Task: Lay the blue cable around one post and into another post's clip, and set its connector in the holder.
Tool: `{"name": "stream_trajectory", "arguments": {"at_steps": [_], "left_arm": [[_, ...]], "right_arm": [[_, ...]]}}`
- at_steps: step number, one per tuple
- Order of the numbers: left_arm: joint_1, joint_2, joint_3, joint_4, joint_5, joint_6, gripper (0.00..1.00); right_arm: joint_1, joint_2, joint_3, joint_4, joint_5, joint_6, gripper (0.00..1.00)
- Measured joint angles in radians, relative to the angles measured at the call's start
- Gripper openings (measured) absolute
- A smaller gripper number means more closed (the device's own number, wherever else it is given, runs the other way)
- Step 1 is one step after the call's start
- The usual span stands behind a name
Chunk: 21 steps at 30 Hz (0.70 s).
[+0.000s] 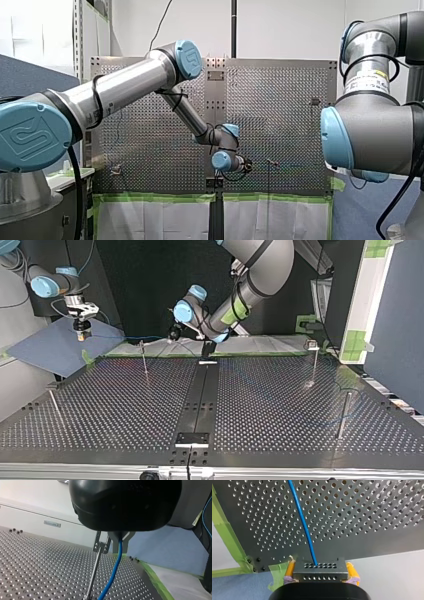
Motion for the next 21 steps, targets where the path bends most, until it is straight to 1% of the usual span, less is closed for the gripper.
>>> {"name": "stream_trajectory", "arguments": {"at_steps": [8,21], "left_arm": [[-0.001,0.0,0.0,0.01,0.005,-0.008,0.01],[0.015,0.0,0.001,0.014,-0.001,-0.013,0.01]], "right_arm": [[0.011,0.001,-0.004,-0.003,-0.003,0.003,0.0],[0.013,0.012,-0.009,-0.009,0.002,0.011,0.0]]}}
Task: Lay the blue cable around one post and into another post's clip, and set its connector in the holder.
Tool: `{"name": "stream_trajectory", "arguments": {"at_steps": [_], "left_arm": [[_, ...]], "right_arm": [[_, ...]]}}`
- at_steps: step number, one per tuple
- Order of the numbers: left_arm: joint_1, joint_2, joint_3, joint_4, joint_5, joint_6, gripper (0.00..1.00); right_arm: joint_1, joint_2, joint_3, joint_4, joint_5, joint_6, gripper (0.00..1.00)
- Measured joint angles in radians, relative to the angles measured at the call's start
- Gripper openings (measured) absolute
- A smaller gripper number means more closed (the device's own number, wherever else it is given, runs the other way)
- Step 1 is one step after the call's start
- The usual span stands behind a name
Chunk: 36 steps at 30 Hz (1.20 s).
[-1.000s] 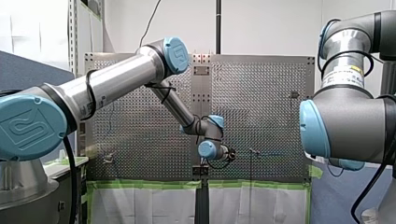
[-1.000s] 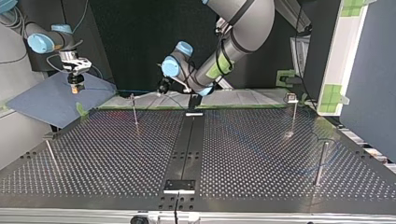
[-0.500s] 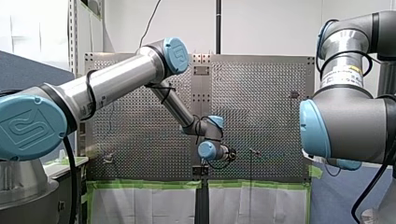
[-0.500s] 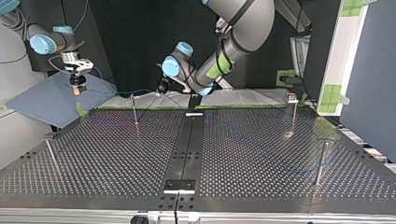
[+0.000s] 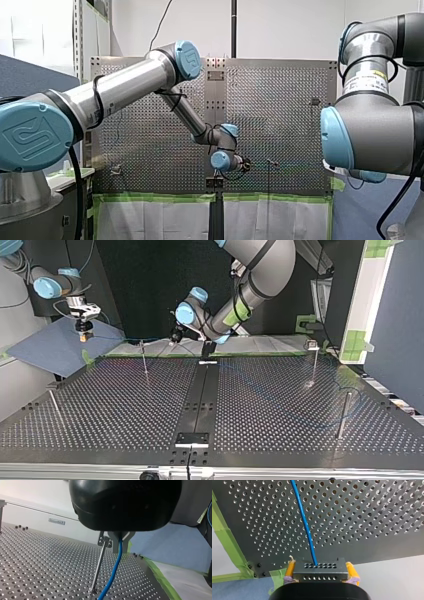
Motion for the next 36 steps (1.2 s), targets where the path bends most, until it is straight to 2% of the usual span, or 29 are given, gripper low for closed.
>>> {"name": "stream_trajectory", "arguments": {"at_steps": [8,17,25,36], "left_arm": [[0.001,0.0,0.0,0.004,0.0,0.0,0.01],[0.01,0.0,0.001,0.004,0.0,-0.005,0.01],[0.017,0.0,0.007,0.007,0.0,-0.016,0.01],[0.009,0.0,0.007,0.019,0.002,-0.017,0.01]], "right_arm": [[0.005,0.025,-0.014,0.01,0.0,-0.006,0.0],[0.007,0.027,-0.02,0.01,0.0,-0.002,0.0],[0.009,0.029,-0.039,0.036,-0.001,-0.007,0.0],[0.014,0.031,-0.041,0.034,0.001,-0.006,0.0]]}}
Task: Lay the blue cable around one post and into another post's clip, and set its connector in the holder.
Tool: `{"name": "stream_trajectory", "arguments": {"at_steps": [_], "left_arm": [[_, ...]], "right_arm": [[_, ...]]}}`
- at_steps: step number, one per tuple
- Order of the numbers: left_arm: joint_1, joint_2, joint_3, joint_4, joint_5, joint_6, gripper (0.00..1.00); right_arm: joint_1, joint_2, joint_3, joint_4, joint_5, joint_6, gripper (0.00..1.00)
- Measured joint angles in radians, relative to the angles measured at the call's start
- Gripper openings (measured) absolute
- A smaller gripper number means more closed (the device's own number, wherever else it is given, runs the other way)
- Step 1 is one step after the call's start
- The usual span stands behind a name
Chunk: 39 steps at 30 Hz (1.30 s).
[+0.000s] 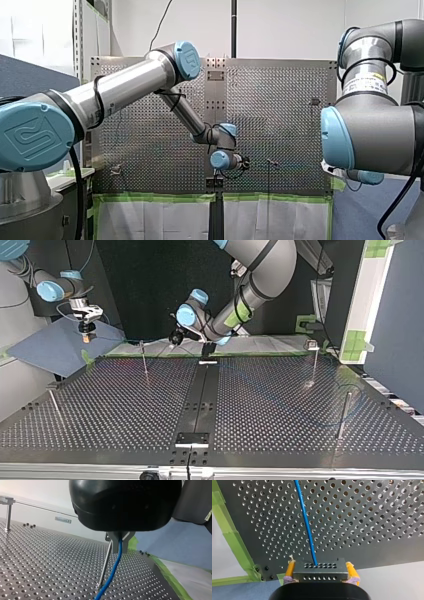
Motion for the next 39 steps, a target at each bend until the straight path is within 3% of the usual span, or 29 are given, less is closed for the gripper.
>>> {"name": "stream_trajectory", "arguments": {"at_steps": [9,17,39], "left_arm": [[0.004,-0.006,0.005,-0.003,0.0,-0.003,0.01],[0.007,-0.049,0.059,-0.03,-0.003,-0.008,0.01],[0.014,-0.052,0.098,-0.06,-0.005,-0.008,0.01]], "right_arm": [[0.003,0.003,-0.001,-0.003,0.0,0.003,0.0],[0.004,0.005,-0.002,-0.003,0.001,0.005,0.0],[0.004,0.028,-0.03,0.012,0.019,0.006,0.0]]}}
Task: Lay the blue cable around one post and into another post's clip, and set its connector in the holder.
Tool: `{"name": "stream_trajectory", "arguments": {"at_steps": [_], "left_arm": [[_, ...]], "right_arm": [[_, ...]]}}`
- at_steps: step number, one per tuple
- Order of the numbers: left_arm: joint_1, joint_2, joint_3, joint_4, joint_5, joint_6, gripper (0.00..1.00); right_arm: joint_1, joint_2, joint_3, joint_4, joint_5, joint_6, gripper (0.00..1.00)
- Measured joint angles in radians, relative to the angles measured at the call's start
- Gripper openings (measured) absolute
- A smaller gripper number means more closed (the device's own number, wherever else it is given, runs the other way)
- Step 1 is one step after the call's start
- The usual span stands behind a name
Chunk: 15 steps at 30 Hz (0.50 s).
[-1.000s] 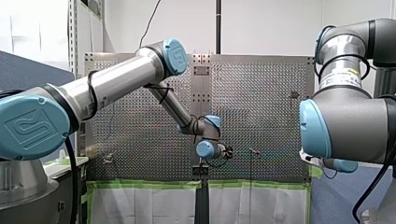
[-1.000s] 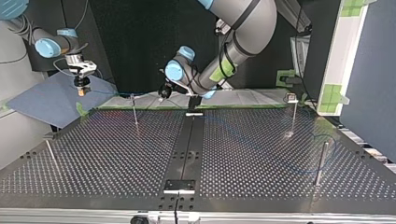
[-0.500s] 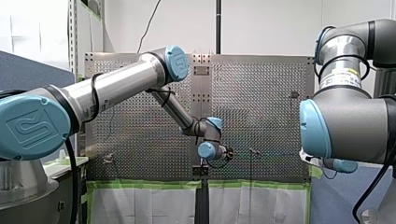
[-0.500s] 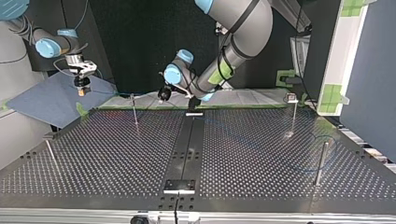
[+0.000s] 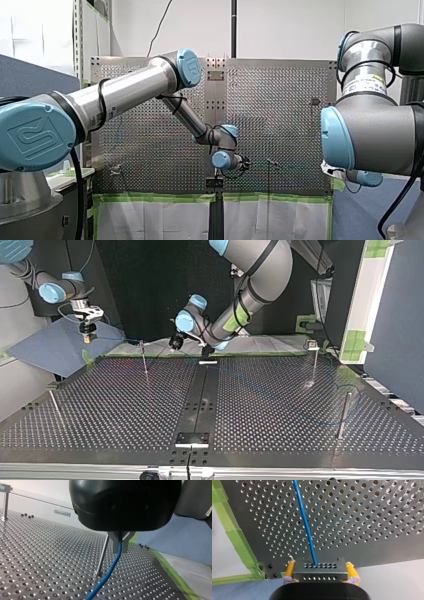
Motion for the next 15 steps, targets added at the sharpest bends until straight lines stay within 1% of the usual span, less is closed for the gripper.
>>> {"name": "stream_trajectory", "arguments": {"at_steps": [5,15], "left_arm": [[0.0,0.0,0.009,-0.004,0.0,-0.001,0.01],[0.002,0.0,0.023,-0.014,0.0,0.0,0.01]], "right_arm": [[0.0,0.001,-0.016,0.016,0.002,0.0,0.0],[0.0,0.004,-0.028,0.02,0.003,0.002,0.0]]}}
